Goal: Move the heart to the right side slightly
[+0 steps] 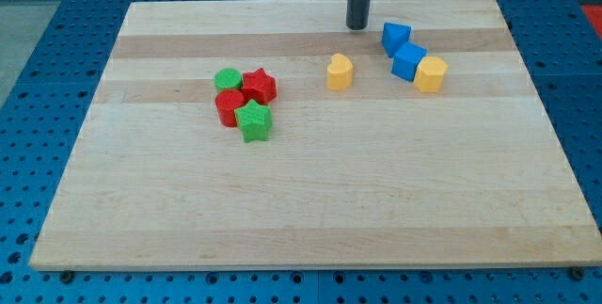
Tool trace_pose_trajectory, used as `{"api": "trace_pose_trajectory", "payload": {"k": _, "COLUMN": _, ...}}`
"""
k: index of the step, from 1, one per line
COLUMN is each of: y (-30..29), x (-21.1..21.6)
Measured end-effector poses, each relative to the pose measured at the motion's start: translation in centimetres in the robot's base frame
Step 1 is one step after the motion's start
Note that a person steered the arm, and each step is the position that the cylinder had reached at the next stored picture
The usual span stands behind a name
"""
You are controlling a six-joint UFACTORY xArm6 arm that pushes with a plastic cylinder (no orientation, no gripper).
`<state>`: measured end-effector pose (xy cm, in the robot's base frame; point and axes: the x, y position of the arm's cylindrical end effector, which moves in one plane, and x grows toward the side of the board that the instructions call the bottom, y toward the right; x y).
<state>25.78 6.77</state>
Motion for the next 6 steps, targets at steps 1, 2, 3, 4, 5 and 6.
{"api": "trace_pose_trajectory", "payload": {"k": 1, "y": -3.9, "x": 0.4}}
{"api": "trace_pose_trajectory", "payload": {"k": 2, "y": -6.6, "x": 4.0}}
{"api": "trace_pose_trajectory", "payload": {"k": 3, "y": -6.7, "x": 4.8}}
{"api": "trace_pose_trajectory", "payload": {"k": 4, "y": -6.3, "x": 7.6}}
{"api": "trace_pose_trajectory", "payload": {"k": 5, "y": -4.8, "x": 11.2}}
{"api": "trace_pose_trajectory", "payload": {"k": 6, "y": -3.7, "x": 11.3}}
